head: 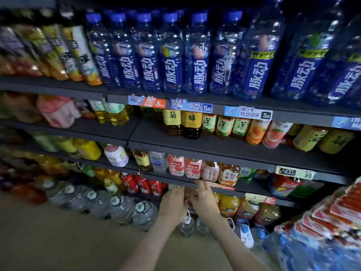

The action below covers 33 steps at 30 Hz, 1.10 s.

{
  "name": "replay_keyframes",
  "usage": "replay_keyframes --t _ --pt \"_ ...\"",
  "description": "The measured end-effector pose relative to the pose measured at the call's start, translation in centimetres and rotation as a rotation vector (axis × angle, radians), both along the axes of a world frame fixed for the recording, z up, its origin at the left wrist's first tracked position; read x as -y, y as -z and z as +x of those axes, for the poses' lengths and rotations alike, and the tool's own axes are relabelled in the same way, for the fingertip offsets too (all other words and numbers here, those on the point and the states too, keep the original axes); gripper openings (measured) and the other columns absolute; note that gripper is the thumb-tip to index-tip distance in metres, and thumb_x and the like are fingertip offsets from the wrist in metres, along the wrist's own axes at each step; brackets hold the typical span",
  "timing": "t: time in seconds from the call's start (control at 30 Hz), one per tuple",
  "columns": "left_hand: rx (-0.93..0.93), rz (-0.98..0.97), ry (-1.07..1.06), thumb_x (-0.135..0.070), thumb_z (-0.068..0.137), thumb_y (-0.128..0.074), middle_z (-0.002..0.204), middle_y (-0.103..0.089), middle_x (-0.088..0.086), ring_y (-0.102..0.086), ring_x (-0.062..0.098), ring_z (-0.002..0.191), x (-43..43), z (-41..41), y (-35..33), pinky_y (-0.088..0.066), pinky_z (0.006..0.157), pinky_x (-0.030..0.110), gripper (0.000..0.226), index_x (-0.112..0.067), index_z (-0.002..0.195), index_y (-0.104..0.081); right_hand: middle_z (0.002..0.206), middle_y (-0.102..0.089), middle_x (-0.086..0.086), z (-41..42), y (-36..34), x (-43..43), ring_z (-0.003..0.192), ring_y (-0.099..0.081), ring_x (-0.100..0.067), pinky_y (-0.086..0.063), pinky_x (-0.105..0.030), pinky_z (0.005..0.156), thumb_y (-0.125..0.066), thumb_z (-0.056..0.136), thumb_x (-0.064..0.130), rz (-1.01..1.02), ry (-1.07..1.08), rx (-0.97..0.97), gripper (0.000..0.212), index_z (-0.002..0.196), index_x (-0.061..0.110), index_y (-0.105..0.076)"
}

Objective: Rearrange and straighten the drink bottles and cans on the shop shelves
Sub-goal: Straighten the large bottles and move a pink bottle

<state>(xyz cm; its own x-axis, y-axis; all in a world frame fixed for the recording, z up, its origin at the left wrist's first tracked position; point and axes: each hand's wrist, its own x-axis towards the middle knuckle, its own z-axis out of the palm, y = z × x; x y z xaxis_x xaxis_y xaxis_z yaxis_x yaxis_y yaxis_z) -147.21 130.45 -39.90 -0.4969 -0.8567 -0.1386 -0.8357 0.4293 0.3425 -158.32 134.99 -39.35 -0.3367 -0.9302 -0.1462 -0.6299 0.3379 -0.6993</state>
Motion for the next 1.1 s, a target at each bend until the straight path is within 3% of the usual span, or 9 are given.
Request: replay_keyframes --t 0.1,0.23,0.5,0.7,1.1 --pt "0.023 0.015 -0.045 -0.022 0.094 -0.047 0.137 -0.047 0.003 -0.047 0.022 0.124 0.8 3.2 -0.3 -0.037 0.104 0.032 0.047 -0.018 0.139 -0.038 0.145 -0.038 -0.008 2.8 -0.2 1.0 0.136 -0.034 -0.026 -0.034 -0.037 0.111 -0.053 0.093 0.014 0.015 -0.008 -0.009 0.053 0.142 0.010 -0.035" --pt "0.006 0.034 -0.104 -0.024 0.095 -0.048 0.139 -0.045 0.002 -0.045 0.020 0.126 2.4 8.7 -0.4 -0.036 0.106 0.031 0.045 -0.019 0.138 -0.038 0.143 -0.039 -0.007 7.5 -0.6 3.3 0.136 -0.035 -0.026 -0.031 -0.032 0.111 -0.051 0.096 0.014 0.041 -0.077 -0.066 0.049 0.142 0.009 -0.035" --pt "0.036 0.082 -0.209 -0.029 0.096 -0.045 0.145 -0.037 0.005 -0.042 0.023 0.129 9.0 25.8 -1.3 -0.040 0.102 0.034 0.051 -0.019 0.144 -0.030 0.133 -0.047 -0.015 23.7 -0.5 11.5 0.128 -0.041 -0.030 -0.034 -0.034 0.105 -0.056 0.093 0.016 0.019 -0.064 0.029 0.044 0.133 0.002 -0.044" --pt "0.075 0.078 -0.246 -0.029 0.097 -0.046 0.145 -0.037 0.005 -0.042 0.023 0.130 14.5 36.4 -2.7 -0.039 0.103 0.034 0.053 -0.016 0.146 -0.029 0.140 -0.041 -0.013 34.9 -0.4 17.1 0.132 -0.037 -0.028 -0.033 -0.033 0.104 -0.056 0.094 0.019 0.045 -0.068 0.093 0.052 0.140 0.004 -0.037" --pt "0.130 0.156 -0.192 -0.028 0.098 -0.044 0.145 -0.035 0.006 -0.040 0.025 0.130 26.0 43.3 0.1 -0.038 0.102 0.036 0.053 -0.014 0.145 -0.027 0.139 -0.037 -0.019 40.4 4.4 28.1 0.128 -0.039 -0.036 -0.037 -0.040 0.103 -0.060 0.092 0.017 0.113 0.200 0.184 0.055 0.138 -0.001 -0.034"
